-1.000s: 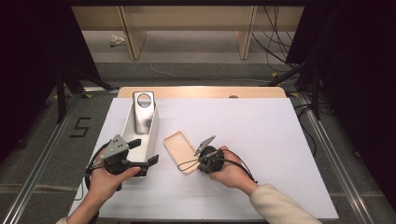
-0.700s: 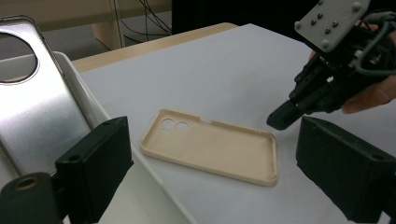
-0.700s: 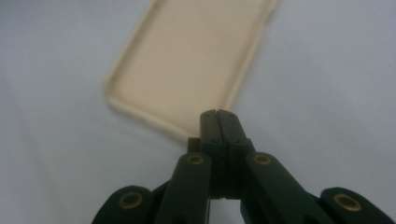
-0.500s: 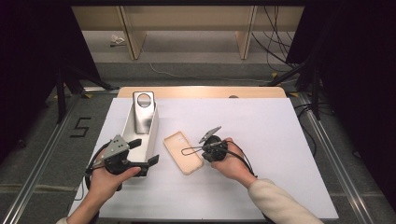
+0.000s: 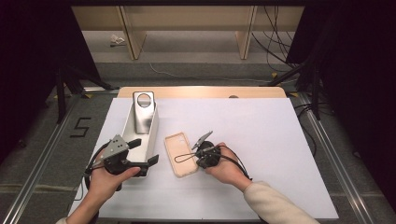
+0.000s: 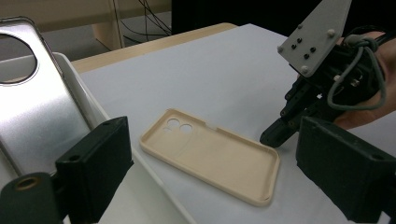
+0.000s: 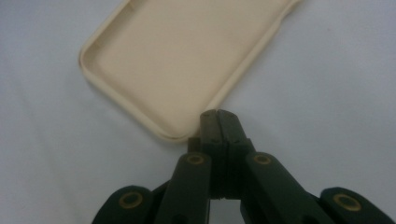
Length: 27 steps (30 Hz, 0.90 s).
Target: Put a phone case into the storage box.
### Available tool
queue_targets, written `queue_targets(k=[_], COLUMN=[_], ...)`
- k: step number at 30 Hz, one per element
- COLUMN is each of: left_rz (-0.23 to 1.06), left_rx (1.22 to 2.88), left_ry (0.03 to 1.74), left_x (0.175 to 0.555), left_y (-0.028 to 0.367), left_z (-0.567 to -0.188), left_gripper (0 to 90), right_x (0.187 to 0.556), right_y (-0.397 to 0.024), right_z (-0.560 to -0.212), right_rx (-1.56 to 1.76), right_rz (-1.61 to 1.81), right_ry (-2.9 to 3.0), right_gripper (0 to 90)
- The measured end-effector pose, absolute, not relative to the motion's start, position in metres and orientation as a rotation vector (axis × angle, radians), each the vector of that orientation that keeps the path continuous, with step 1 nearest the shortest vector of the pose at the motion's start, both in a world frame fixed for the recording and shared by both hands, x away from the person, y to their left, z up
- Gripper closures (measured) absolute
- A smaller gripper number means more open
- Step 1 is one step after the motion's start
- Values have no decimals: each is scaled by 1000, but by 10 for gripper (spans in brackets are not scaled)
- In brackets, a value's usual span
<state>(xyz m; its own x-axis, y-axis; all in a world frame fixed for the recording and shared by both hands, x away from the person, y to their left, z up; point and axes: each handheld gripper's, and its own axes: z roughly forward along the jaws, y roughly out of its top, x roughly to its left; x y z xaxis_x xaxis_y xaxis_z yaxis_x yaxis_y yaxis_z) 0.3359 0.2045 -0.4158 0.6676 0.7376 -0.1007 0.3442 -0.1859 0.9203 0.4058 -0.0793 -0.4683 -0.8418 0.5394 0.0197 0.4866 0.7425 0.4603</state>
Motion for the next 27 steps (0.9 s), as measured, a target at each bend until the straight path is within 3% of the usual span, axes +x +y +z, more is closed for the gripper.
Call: queue_targets(k=[27], left_rz=[442], left_rx=[1805], left_ry=[851], left_x=[335], left_y=[202], left_z=[-417], left_gripper=[120], right_x=[389], right_y=[-59], right_z=[-471], right_rx=[746], right_rz=[796], right_ry=[2886], right_gripper=[890])
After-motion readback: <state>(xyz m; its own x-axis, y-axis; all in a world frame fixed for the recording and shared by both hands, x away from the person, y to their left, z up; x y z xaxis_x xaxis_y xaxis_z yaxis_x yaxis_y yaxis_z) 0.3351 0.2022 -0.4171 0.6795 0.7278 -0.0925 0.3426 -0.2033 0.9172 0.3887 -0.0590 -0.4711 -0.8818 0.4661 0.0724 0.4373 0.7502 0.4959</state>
